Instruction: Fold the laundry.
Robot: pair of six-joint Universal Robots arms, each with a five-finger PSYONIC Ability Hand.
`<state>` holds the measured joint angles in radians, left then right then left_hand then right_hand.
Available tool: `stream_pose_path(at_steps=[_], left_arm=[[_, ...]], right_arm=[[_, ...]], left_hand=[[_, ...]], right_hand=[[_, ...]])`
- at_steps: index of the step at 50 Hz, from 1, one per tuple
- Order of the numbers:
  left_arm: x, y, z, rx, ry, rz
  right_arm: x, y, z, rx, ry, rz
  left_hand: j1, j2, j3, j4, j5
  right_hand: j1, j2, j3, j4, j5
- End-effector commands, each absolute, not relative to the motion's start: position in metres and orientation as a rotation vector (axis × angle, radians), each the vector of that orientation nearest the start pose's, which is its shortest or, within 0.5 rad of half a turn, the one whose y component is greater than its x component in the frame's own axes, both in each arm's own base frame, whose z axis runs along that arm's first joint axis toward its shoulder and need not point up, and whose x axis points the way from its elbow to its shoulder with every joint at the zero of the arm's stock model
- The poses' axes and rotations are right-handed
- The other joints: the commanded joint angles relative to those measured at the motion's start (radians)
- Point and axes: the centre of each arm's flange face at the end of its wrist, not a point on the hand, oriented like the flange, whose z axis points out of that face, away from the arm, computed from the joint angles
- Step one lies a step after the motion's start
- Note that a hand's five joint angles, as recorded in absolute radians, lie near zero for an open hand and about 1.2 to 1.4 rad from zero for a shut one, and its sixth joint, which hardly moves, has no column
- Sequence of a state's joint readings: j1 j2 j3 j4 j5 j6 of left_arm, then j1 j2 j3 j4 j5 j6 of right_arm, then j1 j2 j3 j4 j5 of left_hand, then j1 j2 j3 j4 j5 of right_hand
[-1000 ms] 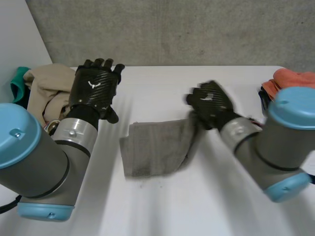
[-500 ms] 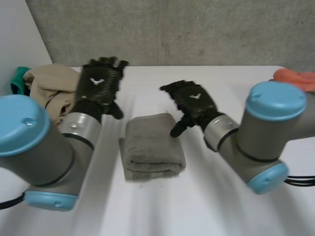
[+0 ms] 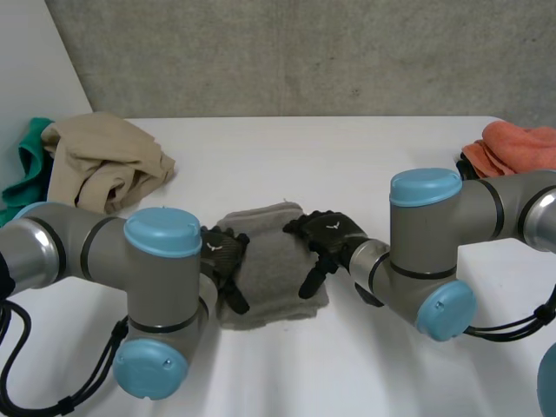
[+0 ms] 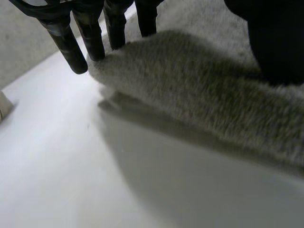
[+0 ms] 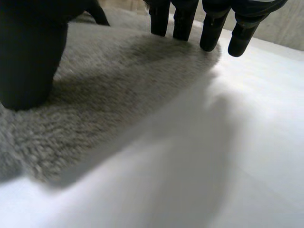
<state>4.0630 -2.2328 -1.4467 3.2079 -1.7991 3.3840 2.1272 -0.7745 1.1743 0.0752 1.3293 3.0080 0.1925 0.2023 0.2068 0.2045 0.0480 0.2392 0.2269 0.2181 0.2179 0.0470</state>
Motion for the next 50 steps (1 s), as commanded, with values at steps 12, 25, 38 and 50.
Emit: stream_pose_path(at_steps=[12,25,38,50], left_arm=[[-0.329,-0.233,0.267,1.090,2.214,-2.373],[-0.333,-0.226,0.284,1.645,2.310,-2.401],[-0.336,-0.225,0.280,1.656,2.330,-2.383],[-0.336,-0.225,0.280,1.655,2.328,-2.387]], right_arm=[[0.333,-0.229,0.172,-1.141,1.986,-1.728],[0.355,-0.189,0.113,-1.272,1.863,-1.711],[0.367,-0.203,0.098,-1.359,1.748,-1.863],[0.382,-0.220,0.107,-1.324,1.696,-1.926]], left_hand=[[0.021,0.011,0.007,0.009,-0.009],[0.027,0.017,0.013,0.015,-0.003],[0.021,0.011,0.007,0.009,-0.009],[0.024,0.014,0.010,0.012,-0.006]], right_hand=[[-0.049,-0.036,-0.027,-0.027,-0.031],[-0.025,-0.013,-0.004,-0.004,-0.007],[0.104,0.116,0.125,0.125,0.122],[0.352,0.365,0.374,0.374,0.370]])
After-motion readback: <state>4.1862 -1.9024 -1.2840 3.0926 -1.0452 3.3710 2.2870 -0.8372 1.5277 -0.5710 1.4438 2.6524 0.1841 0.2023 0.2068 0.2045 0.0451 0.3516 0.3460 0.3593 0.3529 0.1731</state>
